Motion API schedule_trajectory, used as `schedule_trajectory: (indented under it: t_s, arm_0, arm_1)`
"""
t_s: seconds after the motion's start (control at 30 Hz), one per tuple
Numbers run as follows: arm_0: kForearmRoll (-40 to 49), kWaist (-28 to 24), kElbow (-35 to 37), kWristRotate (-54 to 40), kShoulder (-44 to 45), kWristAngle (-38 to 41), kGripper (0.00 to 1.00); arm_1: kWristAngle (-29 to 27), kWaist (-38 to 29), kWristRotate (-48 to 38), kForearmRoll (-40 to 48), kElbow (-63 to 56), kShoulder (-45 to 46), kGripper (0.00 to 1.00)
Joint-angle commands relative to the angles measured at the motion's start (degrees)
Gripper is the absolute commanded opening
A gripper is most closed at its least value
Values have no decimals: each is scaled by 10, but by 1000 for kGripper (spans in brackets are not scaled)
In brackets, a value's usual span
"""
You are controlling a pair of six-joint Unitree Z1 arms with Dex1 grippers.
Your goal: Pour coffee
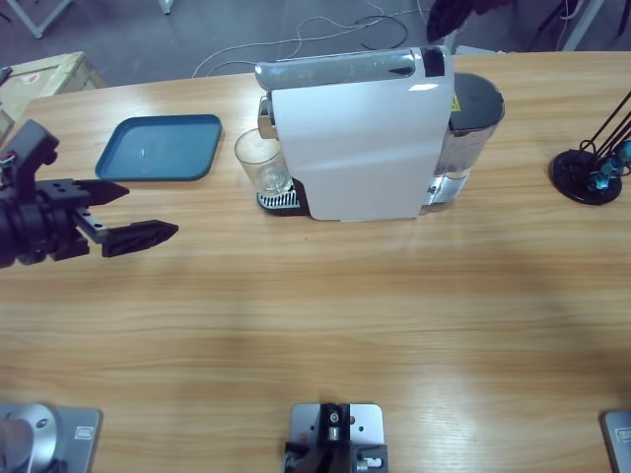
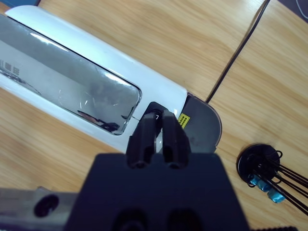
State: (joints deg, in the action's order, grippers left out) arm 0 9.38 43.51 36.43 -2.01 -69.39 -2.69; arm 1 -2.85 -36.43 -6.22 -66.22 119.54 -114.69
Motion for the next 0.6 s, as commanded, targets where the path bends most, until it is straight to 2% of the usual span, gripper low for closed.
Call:
schedule_trajectory:
  t_s: [0.03,0.23,0.4,0.43,0.47,0.5,0.6]
  arm_0:
    - [-7,5,-14,-5,-18,-6,987]
    - [-7,5,-13,-5,-19,-7,987]
    - [-7,5,-12,-5,-16,-7,987]
    - [-7,5,-12,-5,-15,-7,987]
    - [-7,5,-12,-5,-15,-6,987]
    - [-7,5,-12,-5,-15,-5,987]
    - [-7,5,-11,-5,-16,-6,987]
  arm_1:
    - [7,4,0,-7,-22,-45,0]
    - [6,4,1,-2,-54,-36,0]
    - [-5,-3,1,11,-16,52,0]
    - [-5,-12,0,22,-20,76,133]
    - [-4,-20,-2,32,-29,92,826]
    - [-4,-26,-7,36,-40,100,999]
    - [-1,-33,-33,60,-105,111,1000]
